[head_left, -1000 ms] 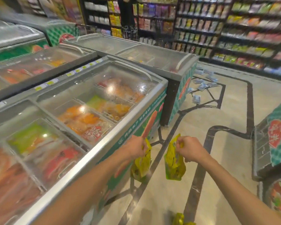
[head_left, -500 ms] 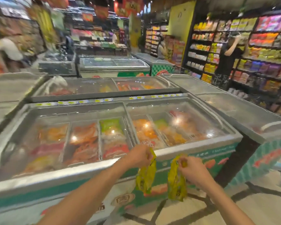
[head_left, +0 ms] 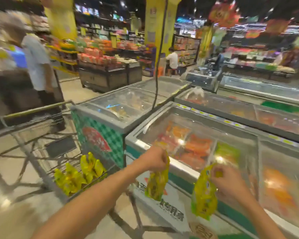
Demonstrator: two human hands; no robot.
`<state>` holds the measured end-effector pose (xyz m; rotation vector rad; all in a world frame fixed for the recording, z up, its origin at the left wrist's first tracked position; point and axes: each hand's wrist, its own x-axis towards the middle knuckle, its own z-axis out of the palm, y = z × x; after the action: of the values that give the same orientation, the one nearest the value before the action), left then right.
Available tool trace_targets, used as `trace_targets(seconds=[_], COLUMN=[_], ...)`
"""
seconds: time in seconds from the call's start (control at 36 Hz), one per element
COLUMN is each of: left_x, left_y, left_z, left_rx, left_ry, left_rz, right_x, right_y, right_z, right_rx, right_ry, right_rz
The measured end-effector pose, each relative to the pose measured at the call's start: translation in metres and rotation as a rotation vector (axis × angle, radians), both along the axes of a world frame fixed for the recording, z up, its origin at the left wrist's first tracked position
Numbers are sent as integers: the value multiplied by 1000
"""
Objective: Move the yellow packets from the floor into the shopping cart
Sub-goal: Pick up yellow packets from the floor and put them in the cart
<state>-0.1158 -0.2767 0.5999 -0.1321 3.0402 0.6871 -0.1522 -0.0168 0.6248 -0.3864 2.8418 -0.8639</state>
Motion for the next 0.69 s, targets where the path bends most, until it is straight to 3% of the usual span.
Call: trace_targets(seconds=[0.17,0.39,0.69], left_x=[61,125,165], left_y=[-109,-232,-356], left_z=[-7,-23,-58], left_rx=[-16,15,71], left_ry=[-33,-27,-8], left_rz=[273,578,796], right_x=[-27,4,1], right_y=[-116,-282,-463], right_z=[-37,-16,-29], right_rx=[32,27,7], right_ry=[8,47,48], right_rz=[255,526,728])
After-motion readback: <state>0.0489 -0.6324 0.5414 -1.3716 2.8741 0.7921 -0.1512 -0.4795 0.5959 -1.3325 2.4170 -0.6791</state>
